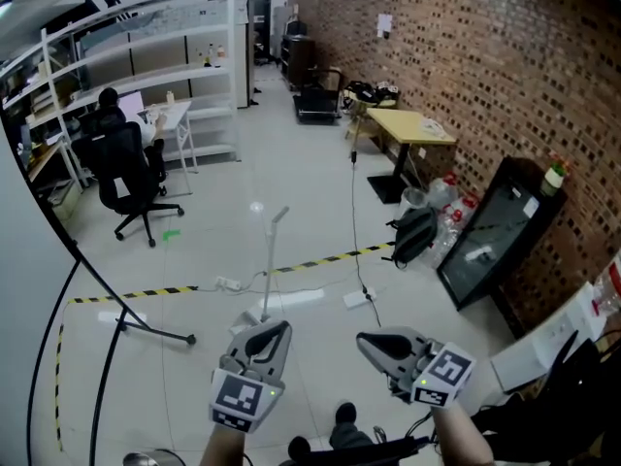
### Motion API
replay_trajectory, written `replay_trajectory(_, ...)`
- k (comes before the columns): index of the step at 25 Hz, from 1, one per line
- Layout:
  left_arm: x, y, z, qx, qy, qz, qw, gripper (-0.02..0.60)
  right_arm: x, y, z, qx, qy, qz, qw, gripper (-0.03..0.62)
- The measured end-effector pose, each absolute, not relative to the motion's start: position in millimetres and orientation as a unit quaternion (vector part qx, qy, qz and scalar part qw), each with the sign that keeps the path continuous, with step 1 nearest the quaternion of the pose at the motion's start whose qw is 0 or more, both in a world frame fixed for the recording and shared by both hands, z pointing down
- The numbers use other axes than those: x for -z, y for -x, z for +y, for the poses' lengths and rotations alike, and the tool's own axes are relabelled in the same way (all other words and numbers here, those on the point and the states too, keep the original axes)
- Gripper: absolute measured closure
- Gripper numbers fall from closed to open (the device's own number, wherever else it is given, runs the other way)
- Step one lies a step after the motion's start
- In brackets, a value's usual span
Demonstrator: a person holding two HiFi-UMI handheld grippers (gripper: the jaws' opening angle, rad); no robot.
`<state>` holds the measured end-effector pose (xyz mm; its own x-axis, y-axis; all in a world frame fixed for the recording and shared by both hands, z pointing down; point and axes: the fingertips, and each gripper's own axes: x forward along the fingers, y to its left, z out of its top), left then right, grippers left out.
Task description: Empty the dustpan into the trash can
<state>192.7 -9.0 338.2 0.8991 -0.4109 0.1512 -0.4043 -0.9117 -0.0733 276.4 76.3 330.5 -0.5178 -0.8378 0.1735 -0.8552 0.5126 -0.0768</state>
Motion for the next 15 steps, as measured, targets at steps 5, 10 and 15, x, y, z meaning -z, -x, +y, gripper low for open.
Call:
replay_trajectory(5, -344.8, -206.4, -37.7, 0.096, 0.970, 0.225, 0.019, 0.584, -339.2, -293.9, 43.7, -0.084, -0.469, -0.878, 0.045, 0.580)
replay_trajectory(10, -349.7, -245.4, -61.0, 0.118, 0.969, 0.217, 0.025, 0.583, -347.4, -325.6, 7.1, -0.097, -0.448, -0.889, 0.025, 0.580)
replay_trajectory(15, -348.5, -288.4, -91.1, 0.128, 0.963, 0.237, 0.011, 0.584, -357.6, -376.1, -26.3, -0.124, -0.451, -0.883, 0.023, 0.580)
